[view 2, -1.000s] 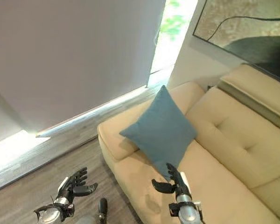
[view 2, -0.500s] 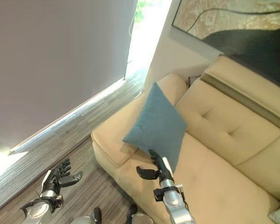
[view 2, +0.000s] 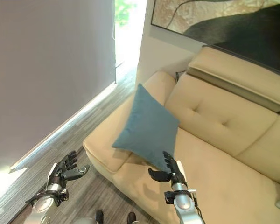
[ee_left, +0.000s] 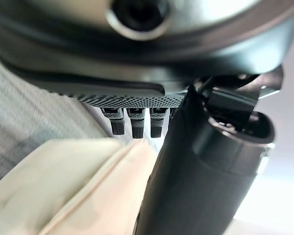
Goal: Pick up all the scattered cushions and arrange them neatly on the sofa.
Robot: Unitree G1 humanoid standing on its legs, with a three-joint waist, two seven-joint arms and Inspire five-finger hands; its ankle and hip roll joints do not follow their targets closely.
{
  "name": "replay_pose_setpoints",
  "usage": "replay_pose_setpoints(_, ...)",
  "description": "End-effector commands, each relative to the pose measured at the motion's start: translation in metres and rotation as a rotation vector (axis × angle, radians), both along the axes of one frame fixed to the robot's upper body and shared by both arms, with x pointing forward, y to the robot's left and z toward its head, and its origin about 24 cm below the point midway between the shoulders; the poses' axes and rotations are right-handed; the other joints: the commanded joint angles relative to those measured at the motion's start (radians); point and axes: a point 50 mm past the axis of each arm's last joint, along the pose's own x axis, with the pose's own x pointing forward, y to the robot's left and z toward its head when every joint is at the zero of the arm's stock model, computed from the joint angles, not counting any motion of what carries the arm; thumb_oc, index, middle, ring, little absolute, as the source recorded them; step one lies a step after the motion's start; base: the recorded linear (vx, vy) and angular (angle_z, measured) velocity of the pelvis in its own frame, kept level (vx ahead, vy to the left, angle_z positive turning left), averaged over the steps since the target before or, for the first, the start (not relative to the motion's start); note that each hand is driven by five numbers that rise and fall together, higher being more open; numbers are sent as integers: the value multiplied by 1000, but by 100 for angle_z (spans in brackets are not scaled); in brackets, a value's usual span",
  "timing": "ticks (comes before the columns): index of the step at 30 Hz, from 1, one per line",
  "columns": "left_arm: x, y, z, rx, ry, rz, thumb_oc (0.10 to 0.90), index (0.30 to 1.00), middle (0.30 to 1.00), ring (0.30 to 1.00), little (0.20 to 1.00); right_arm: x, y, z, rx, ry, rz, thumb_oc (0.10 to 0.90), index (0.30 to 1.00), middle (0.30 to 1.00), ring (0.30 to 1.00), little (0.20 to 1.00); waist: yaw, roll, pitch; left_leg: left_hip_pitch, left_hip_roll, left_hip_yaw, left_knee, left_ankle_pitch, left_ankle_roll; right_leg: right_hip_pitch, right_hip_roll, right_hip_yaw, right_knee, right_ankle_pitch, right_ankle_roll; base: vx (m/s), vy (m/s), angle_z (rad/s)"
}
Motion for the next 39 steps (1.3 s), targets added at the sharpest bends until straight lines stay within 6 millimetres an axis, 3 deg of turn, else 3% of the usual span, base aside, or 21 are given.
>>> replay_pose_setpoints(1,21,10,40,36,-235,50,800,900,900,900,900,15,-12,29,-30,-173,-23,800,900,900,900,900,3,24,-51,50,32,35,-27,-6,-10,-33,61,-3,58,-91,76,166,200,-79)
replay_pose_setpoints(8,21,23,52,107,-274,88,800,900,900,900,900,16,-7,26,-19,-161,-20,800,900,900,900,900,24,31,-52,94,40,109,-57,-20,26,-77,31,33,143,-96,106,58,145,-62)
replay_pose_setpoints(11,23,30,58,133,-300,109,800,900,900,900,900,24,-2,30,-18,-182,-5,800,900,900,900,900,45,40,-34,116,54,167,-68,-30,46,-147,-5,-28,250,-84,146,-2,103,-66)
replay_pose_setpoints(16,27,35,64,139,-327,149,800,900,900,900,900,26,3,31,-9,-194,0,800,900,900,900,900,53,46,-36,147,66,202,-91,-45,45,-172,-62,-122,197,-46,158,23,-26,-48)
replay_pose_setpoints(19,33,32,69,116,-359,169,800,900,900,900,900,25,1,31,-17,-188,-3,800,900,900,900,900,35,50,-31,160,64,197,-84,-52,42,-197,-65,-126,154,-23,155,79,-40,-22)
replay_pose_setpoints(24,47,23,71,122,-362,125,800,900,900,900,900,23,-2,28,-29,-170,-3,800,900,900,900,900,3,46,-66,203,65,208,-108,-63,31,-145,-57,-115,83,2,152,134,-112,2)
replay_pose_setpoints(28,52,21,65,144,-319,160,800,900,900,900,900,18,-6,26,-38,-148,-12,800,900,900,900,900,-37,66,-103,249,89,224,-165,-45,11,-91,-30,-110,27,-3,141,160,-128,-2)
replay_pose_setpoints(39,61,23,63,89,-305,215,800,900,900,900,900,7,-15,21,-58,-108,-20,800,900,900,900,900,-94,106,-120,254,113,257,-193,-30,-14,-72,-1,-90,-10,-27,135,60,-64,-7)
